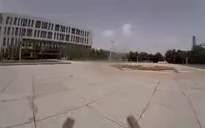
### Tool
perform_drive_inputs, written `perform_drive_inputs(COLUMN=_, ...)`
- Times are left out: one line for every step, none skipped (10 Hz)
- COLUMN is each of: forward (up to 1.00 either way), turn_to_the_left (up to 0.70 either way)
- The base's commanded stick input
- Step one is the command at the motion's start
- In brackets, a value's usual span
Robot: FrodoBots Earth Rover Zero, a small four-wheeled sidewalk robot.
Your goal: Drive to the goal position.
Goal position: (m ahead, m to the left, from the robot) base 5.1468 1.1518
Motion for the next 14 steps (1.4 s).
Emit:
perform_drive_inputs(forward=0.70, turn_to_the_left=0.01)
perform_drive_inputs(forward=0.70, turn_to_the_left=0.01)
perform_drive_inputs(forward=0.70, turn_to_the_left=0.01)
perform_drive_inputs(forward=0.70, turn_to_the_left=0.01)
perform_drive_inputs(forward=0.70, turn_to_the_left=0.01)
perform_drive_inputs(forward=0.70, turn_to_the_left=0.01)
perform_drive_inputs(forward=0.70, turn_to_the_left=0.01)
perform_drive_inputs(forward=0.70, turn_to_the_left=0.01)
perform_drive_inputs(forward=0.70, turn_to_the_left=0.01)
perform_drive_inputs(forward=0.70, turn_to_the_left=0.01)
perform_drive_inputs(forward=0.70, turn_to_the_left=0.01)
perform_drive_inputs(forward=0.70, turn_to_the_left=0.01)
perform_drive_inputs(forward=0.70, turn_to_the_left=0.01)
perform_drive_inputs(forward=0.70, turn_to_the_left=0.01)
